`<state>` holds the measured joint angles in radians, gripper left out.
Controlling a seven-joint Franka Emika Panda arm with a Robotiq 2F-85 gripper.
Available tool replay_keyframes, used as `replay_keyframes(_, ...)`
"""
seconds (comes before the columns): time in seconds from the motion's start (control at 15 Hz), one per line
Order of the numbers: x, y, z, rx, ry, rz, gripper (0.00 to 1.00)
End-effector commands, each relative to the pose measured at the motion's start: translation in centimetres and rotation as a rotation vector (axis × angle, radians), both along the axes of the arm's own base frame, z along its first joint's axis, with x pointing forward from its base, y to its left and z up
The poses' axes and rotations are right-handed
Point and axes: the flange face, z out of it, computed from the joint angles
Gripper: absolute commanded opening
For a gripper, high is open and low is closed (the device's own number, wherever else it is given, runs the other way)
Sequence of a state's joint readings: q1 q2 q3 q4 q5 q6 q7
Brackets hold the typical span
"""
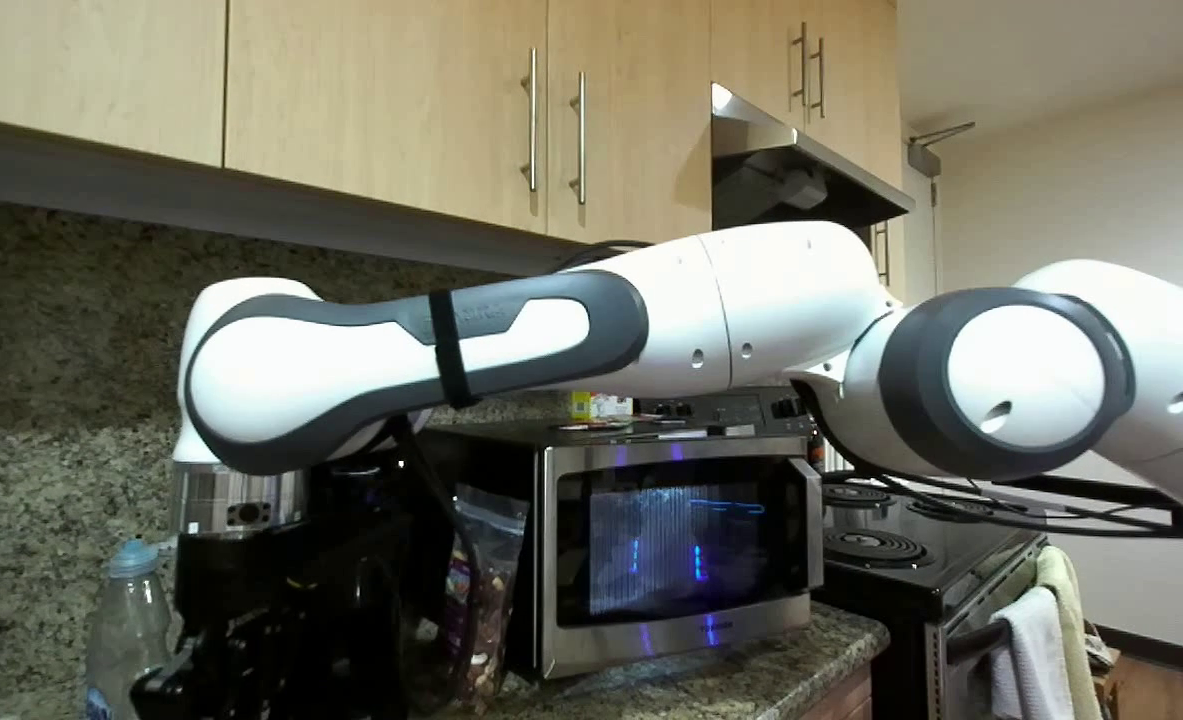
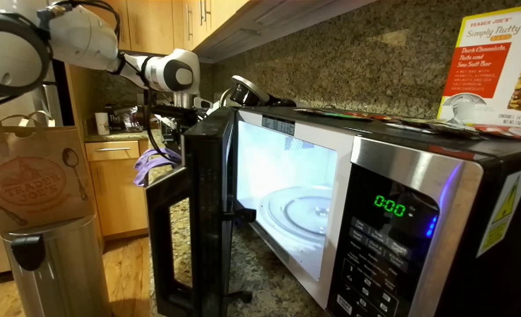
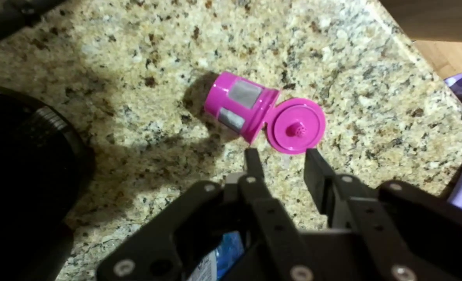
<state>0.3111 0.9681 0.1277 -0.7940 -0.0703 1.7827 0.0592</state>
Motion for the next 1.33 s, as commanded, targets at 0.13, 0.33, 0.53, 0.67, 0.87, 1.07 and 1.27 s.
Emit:
replay_keyframes(0.13, -0.8, -0.1, 0.1, -0.191, 0.014, -0.106, 0.79)
replay_keyframes(0.33, -1.7, -0.4, 0.7, -0.308, 0.04, -0.137, 0.98)
replay_keyframes(0.53, -2.4, -0.2, 2.4, -0.368, 0.045, -0.118, 1.0)
replay_keyframes(0.67, -2.8, -0.2, 3.3, -0.396, 0.053, -0.121, 1.0)
replay_keyframes(0.87, -2.8, 0.0, 3.1, -0.363, 0.057, -0.113, 1.0)
replay_keyframes(1.07, -2.8, 0.0, 2.8, -0.364, 0.059, -0.113, 1.0)
replay_keyframes(1.27, -3.4, 1.9, -0.9, -0.413, 0.089, -0.096, 1.0)
